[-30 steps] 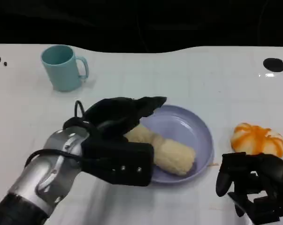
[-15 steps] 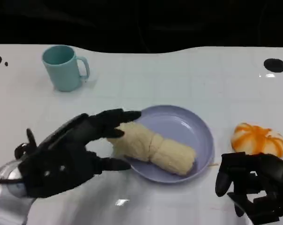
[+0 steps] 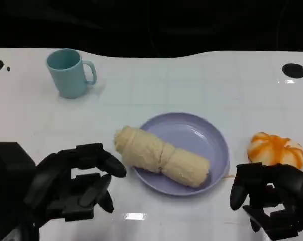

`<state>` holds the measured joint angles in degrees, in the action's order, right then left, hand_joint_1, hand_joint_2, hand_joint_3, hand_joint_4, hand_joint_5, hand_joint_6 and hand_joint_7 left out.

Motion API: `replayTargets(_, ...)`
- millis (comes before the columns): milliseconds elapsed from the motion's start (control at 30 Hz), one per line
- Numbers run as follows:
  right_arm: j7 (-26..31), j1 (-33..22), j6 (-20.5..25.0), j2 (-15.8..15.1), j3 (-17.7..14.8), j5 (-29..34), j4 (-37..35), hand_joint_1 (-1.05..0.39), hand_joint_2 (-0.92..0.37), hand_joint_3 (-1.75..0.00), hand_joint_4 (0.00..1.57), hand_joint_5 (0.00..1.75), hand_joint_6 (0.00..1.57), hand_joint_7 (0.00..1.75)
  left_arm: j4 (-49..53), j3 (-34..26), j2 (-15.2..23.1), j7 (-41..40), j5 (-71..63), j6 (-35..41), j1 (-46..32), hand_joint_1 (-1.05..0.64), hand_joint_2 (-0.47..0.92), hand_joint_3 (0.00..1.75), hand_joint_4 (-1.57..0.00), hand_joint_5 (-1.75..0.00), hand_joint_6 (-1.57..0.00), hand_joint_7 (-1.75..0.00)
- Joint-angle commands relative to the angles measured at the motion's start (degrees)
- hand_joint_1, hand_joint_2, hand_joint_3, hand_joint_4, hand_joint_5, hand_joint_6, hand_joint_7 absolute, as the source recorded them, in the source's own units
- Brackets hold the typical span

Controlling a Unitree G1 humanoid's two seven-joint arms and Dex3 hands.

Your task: Grasp the towel on the left side of the plate with the left hand and place it into the plate.

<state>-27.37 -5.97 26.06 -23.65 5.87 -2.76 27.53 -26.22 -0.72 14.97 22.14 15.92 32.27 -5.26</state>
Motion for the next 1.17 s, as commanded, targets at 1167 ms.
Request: replayTargets(1167,-0.22,-1.01,-3.36,-0.58,-1.88,-0.70,-2.76,0.09,-0.70,-0.94,0.66,1.69,0.65,1.44,7.90,3.25,1.90,0.18,-1.67,0.37,3.84,-0.12,0.50,1.23,-0.76,-1.75,-0.74,-1.57)
